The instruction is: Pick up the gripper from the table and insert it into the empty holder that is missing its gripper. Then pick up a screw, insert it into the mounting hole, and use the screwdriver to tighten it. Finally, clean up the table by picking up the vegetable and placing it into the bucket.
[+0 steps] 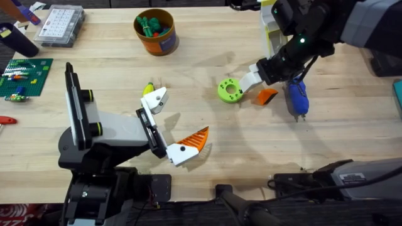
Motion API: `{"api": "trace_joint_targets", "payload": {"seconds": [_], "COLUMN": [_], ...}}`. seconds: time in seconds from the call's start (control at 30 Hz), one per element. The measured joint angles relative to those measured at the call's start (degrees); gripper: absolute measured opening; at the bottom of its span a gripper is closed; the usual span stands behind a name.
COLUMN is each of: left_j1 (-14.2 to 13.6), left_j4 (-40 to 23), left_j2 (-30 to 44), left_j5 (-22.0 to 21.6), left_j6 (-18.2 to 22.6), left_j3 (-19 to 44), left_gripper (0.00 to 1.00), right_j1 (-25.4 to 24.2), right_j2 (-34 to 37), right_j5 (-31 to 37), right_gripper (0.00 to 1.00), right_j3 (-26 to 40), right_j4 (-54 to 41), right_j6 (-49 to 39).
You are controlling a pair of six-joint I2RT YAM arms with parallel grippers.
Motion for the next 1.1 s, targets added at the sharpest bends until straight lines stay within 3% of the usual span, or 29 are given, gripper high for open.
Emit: {"api": "trace_joint_targets", "payload": {"seconds": [0.43, 0.8, 1.1], "left_j1": [0.0, 0.0, 0.0], "left_j4": [-1.8, -1.8, -1.8], "left_j2": [0.2, 0.2, 0.2], "left_j5": [-0.2, -0.1, -0.1], "left_j6": [-0.2, -0.2, -0.2], "left_j3": [0.2, 0.2, 0.2], "left_gripper": [0.991, 0.991, 0.991], "right_j1": [0.0, 0.0, 0.0], "right_j2": [0.2, 0.3, -4.0], "right_j5": [0.0, 3.0, 4.8], "right_gripper": [0.897, 0.897, 0.897], "right_j3": [0.0, 7.0, 9.6], "right_j4": [0.6, -12.3, -15.2], "right_j6": [-0.7, -0.9, 3.1]}}
